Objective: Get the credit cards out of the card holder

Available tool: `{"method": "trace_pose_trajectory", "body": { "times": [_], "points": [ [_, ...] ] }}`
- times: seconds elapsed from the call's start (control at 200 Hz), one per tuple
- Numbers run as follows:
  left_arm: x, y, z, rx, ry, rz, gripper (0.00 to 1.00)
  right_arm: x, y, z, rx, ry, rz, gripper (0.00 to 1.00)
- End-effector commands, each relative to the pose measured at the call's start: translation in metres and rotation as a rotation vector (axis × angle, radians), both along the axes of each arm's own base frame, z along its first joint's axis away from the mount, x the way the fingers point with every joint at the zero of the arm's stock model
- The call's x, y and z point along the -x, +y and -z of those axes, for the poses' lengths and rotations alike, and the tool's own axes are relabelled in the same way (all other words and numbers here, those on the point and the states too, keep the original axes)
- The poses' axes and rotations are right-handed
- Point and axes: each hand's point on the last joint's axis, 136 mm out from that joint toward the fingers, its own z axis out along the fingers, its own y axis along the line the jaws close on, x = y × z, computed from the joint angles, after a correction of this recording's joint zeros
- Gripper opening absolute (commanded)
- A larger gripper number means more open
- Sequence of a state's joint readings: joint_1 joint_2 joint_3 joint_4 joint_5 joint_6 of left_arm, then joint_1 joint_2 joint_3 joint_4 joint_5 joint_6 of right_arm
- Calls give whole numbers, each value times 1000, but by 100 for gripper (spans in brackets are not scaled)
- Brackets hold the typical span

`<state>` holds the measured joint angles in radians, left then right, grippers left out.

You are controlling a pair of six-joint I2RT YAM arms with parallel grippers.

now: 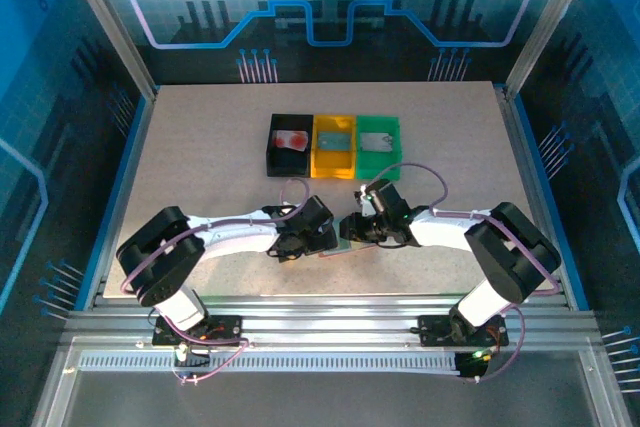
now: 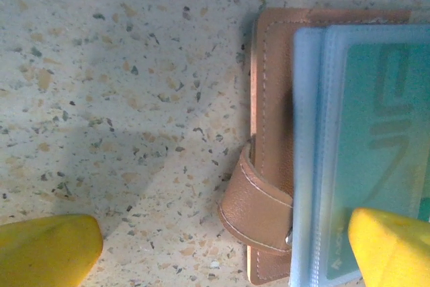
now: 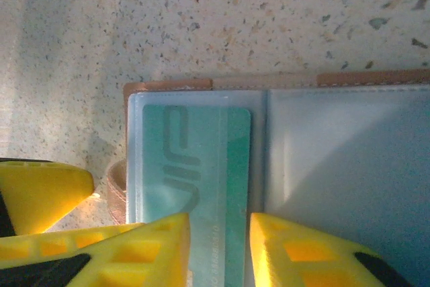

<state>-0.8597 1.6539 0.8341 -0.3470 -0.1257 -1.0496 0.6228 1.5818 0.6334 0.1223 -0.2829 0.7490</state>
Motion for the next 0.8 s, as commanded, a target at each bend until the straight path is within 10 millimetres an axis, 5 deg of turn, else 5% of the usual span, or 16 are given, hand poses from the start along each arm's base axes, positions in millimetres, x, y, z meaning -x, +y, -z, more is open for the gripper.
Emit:
{"method": "trace_pose_trajectory", "body": {
  "times": [0.0, 0.26, 0.36, 0.795],
  "points": [
    [50, -11, 84, 47, 243, 22, 99, 8, 8, 6, -37, 17, -29, 26],
    [58, -14, 104, 65, 272, 19, 99, 10, 8, 9, -46, 26, -31, 23],
    [61, -12, 109, 65, 279, 19, 99, 9, 8, 8, -53, 22, -28, 15],
    [62, -11, 111, 71, 277, 18, 99, 3, -5, -7, -45, -29, 7, 3]
  ]
}}
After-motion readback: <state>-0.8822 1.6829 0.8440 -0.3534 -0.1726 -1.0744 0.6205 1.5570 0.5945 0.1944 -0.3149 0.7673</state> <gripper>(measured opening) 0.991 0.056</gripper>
